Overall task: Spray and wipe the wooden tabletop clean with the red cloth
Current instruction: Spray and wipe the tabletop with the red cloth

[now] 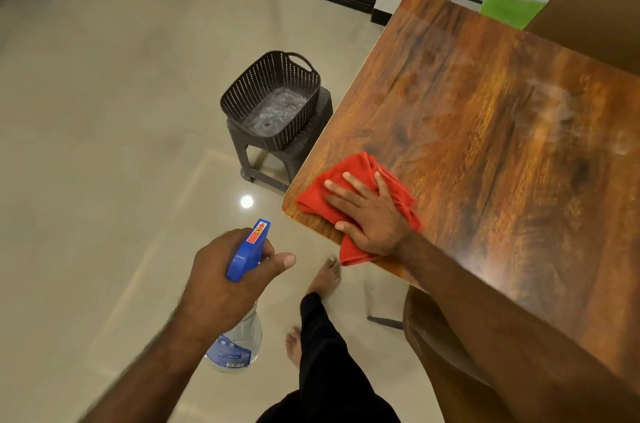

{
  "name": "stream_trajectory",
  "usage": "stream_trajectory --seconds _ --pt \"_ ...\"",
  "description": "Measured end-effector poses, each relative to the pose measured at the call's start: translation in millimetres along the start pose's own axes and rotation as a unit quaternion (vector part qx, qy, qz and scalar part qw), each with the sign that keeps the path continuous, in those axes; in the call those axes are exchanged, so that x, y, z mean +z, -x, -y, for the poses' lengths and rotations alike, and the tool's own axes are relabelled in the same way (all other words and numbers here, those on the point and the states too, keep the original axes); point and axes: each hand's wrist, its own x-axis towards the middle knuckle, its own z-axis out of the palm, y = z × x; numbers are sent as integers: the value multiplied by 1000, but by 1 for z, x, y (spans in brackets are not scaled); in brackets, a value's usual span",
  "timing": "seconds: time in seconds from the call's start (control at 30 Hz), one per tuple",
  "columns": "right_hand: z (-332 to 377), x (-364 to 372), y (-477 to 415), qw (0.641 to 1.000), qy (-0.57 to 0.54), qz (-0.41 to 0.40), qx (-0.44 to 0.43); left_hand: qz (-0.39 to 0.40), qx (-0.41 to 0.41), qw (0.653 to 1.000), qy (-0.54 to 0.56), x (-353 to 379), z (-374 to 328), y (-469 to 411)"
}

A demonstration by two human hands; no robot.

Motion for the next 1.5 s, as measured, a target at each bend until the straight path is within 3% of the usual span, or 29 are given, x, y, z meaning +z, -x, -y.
stream_trajectory --seconds 0.27,0.37,0.53,0.67,0.77,1.0,1.27,1.5 --pt "24 23 25 999 40 -27 9 4 10 1000 -26 5 1 -12" --pt "0 17 62 988 15 -77 135 11 3 1000 -22 9 2 -21" --pt "-44 4 131 890 -42 -172 420 36 -19 999 -12 22 11 -36" --pt "-57 7 130 827 -52 -212 518 47 -24 996 -68 37 15 -44" --pt "-55 8 106 809 -65 -227 538 56 -50 994 -79 38 15 -52" --pt "-31 11 21 855 -61 -202 473 81 -27 995 -47 26 20 -65" --pt "33 9 -96 950 -78 -102 285 88 -15 993 -73 13 5 -79" --pt "90 33 -86 999 -12 2 46 81 -30 995 -54 10 -13 -83"
